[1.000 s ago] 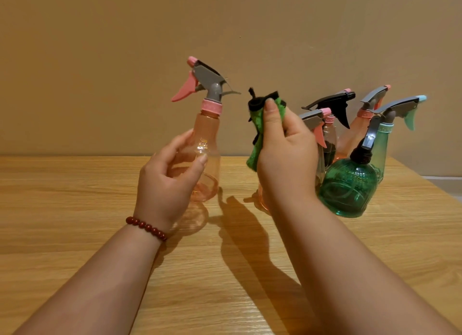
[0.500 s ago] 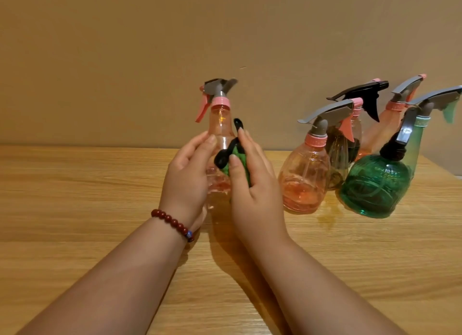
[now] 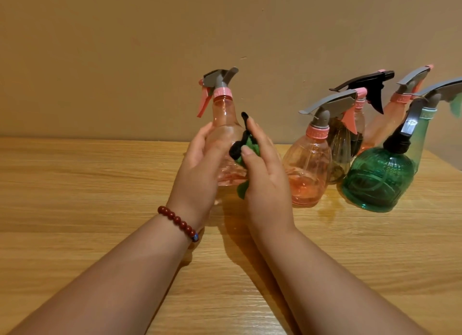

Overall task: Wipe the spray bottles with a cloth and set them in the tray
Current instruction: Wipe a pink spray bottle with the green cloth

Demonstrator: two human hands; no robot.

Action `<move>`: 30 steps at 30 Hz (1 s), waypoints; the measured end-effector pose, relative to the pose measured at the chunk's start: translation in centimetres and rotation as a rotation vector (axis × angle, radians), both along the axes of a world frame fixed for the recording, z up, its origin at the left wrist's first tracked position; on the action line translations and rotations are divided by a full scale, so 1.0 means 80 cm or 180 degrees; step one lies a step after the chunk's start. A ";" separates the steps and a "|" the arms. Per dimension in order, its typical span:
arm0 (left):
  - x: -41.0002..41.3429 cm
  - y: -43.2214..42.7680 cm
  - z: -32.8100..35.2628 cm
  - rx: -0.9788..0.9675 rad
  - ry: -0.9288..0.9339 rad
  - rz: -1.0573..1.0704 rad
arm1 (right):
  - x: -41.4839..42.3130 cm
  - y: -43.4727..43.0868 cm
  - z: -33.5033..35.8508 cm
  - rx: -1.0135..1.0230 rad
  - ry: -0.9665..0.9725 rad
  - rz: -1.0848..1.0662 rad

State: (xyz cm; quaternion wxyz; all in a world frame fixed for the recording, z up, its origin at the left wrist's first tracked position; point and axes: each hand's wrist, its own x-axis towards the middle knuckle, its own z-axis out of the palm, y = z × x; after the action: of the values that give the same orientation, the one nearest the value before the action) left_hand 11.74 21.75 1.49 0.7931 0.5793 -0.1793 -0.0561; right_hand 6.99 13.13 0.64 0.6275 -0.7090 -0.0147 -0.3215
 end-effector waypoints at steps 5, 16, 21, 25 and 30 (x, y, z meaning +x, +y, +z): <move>-0.010 -0.017 -0.001 0.0335 -0.0404 0.0294 | 0.000 -0.007 0.006 0.0681 0.0043 -0.0222; -0.005 -0.012 0.001 -0.0160 0.0142 -0.0006 | 0.004 0.003 0.002 0.0391 0.0110 -0.0408; -0.012 -0.010 -0.001 0.0980 -0.0782 0.0473 | 0.000 -0.013 0.010 0.0460 0.0485 -0.0324; -0.011 -0.001 -0.001 0.1621 -0.2490 0.1173 | -0.002 -0.018 0.014 0.0770 0.0821 -0.0158; 0.005 0.017 -0.003 0.1810 -0.3030 0.1509 | -0.006 -0.005 0.011 0.0709 0.0823 0.0019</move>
State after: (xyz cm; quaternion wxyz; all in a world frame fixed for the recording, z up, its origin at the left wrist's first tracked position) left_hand 12.12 23.11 1.27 0.4306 0.7543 -0.3587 0.3420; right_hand 6.49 12.73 1.53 0.6998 -0.6705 0.0997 -0.2253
